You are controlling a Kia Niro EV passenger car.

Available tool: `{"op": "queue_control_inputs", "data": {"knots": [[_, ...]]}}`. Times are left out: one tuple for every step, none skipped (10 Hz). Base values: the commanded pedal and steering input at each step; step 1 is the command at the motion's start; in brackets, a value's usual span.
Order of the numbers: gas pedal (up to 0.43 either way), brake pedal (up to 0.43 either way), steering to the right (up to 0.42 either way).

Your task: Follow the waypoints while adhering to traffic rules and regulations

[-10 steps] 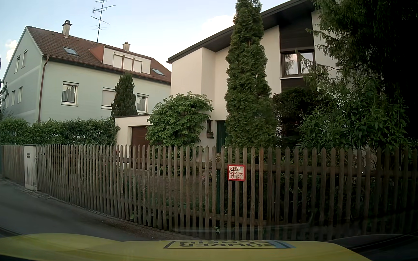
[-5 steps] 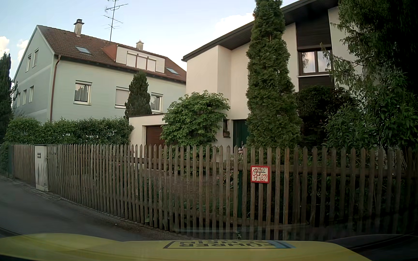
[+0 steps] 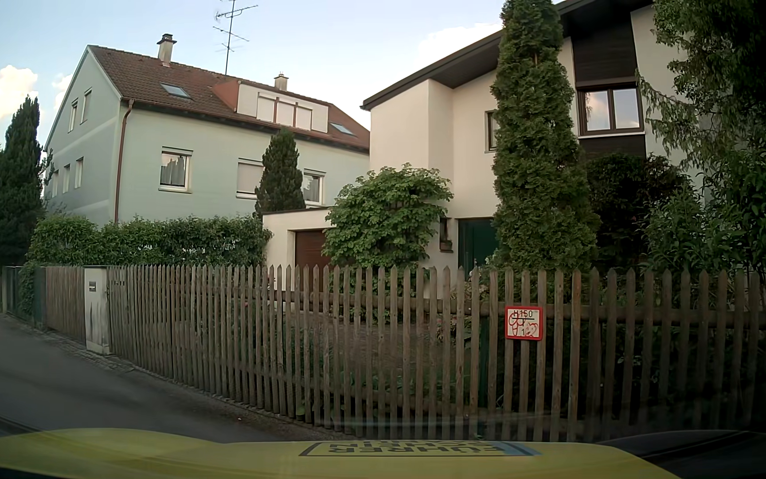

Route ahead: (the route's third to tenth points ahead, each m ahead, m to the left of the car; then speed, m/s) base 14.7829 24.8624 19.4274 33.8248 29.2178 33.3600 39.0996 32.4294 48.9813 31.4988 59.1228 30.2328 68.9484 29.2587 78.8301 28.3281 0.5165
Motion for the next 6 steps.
{"op": "queue_control_inputs", "data": {"knots": [[0.0, 0.122, -0.767], [0.0, 0.128, -0.767], [0.0, 0.134, -0.767], [0.0, 0.14, -0.768], [0.0, 0.14, -0.767], [0.0, 0.14, -0.768]]}}
